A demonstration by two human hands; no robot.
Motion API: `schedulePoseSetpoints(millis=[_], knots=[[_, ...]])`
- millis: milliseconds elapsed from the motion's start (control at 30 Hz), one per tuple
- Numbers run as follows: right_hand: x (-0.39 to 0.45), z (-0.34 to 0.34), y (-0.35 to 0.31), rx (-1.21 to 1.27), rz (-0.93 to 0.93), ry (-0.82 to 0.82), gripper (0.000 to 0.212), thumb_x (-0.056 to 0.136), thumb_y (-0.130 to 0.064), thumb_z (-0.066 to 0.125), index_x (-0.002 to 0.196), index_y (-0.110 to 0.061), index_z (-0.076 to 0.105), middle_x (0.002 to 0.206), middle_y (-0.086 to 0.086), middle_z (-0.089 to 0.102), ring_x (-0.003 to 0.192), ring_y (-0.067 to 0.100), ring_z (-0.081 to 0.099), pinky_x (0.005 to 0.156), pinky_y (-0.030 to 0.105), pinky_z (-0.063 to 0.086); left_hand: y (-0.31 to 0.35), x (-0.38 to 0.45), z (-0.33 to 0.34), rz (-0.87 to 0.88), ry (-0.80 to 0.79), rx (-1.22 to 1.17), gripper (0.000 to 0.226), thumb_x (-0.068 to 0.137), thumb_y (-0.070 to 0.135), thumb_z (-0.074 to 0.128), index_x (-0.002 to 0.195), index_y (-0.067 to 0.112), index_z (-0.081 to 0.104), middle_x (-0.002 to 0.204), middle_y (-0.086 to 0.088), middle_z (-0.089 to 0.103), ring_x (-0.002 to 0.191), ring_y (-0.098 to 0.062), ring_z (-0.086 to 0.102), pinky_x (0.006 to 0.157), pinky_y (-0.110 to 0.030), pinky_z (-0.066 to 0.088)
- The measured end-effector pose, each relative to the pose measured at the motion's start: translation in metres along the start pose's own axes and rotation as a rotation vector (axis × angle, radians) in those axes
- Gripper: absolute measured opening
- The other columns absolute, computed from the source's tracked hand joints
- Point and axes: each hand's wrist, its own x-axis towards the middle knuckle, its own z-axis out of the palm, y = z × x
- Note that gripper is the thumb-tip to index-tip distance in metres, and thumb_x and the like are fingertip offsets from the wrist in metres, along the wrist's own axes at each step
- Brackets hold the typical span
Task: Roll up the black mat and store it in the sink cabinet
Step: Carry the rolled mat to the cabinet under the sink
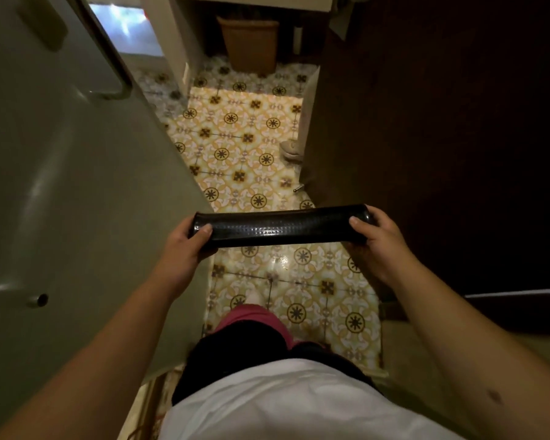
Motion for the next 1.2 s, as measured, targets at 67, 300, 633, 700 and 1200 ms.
schedulePoseSetpoints(millis=[67, 300, 633, 700, 1200], knots=[[0.014, 0.006, -0.004, -0.003, -0.001, 0.006, 0.033, 0.085, -0.011, 0.066, 0.113, -0.026, 0.058, 0.121, 0.008, 0.059, 0.107, 0.030, 0.061, 0.088, 0.047, 0.051, 0.005, 0.023, -0.002, 0.010, -0.025, 0.019, 0.018, 0.096, 0.014, 0.053, 0.099, 0.025, 0.068, 0.095, 0.004, 0.068, 0.089, -0.010, 0.067, 0.071, -0.024, 0.055], [0.092, 0.051, -0.012, -0.007, -0.029, 0.023, 0.029, 0.085, -0.012, 0.066, 0.109, -0.028, 0.061, 0.118, 0.007, 0.061, 0.106, 0.029, 0.063, 0.085, 0.044, 0.054, 0.012, 0.124, -0.022, 0.008, -0.072, 0.067, 0.018, 0.096, 0.017, 0.053, 0.108, 0.026, 0.064, 0.104, 0.001, 0.065, 0.093, -0.009, 0.066, 0.074, -0.026, 0.055], [0.191, 0.127, -0.049, -0.043, 0.034, -0.010, 0.037, 0.086, -0.013, 0.065, 0.122, -0.020, 0.057, 0.121, 0.007, 0.061, 0.107, 0.025, 0.062, 0.069, 0.030, 0.054, 0.042, 0.225, -0.055, -0.046, 0.006, 0.024, 0.019, 0.095, 0.018, 0.055, 0.102, 0.030, 0.066, 0.101, 0.005, 0.066, 0.092, -0.010, 0.065, 0.072, -0.025, 0.055], [0.216, 0.136, -0.059, -0.037, 0.051, -0.011, 0.039, 0.085, -0.013, 0.066, 0.123, -0.019, 0.057, 0.119, 0.007, 0.062, 0.105, 0.024, 0.063, 0.065, 0.026, 0.055, 0.044, 0.244, -0.053, -0.059, 0.029, 0.021, 0.022, 0.096, 0.018, 0.054, 0.114, 0.025, 0.064, 0.106, 0.003, 0.065, 0.095, -0.012, 0.063, 0.071, -0.024, 0.055], [0.457, 0.221, -0.181, -0.210, 0.167, -0.286, 0.031, 0.087, -0.012, 0.066, 0.113, -0.026, 0.059, 0.111, 0.004, 0.063, 0.098, 0.020, 0.064, 0.061, 0.023, 0.054, 0.088, 0.418, -0.014, -0.153, 0.397, -0.124, 0.037, 0.097, 0.010, 0.049, 0.134, 0.008, 0.047, 0.123, -0.016, 0.054, 0.101, -0.022, 0.059, 0.077, -0.031, 0.052]])
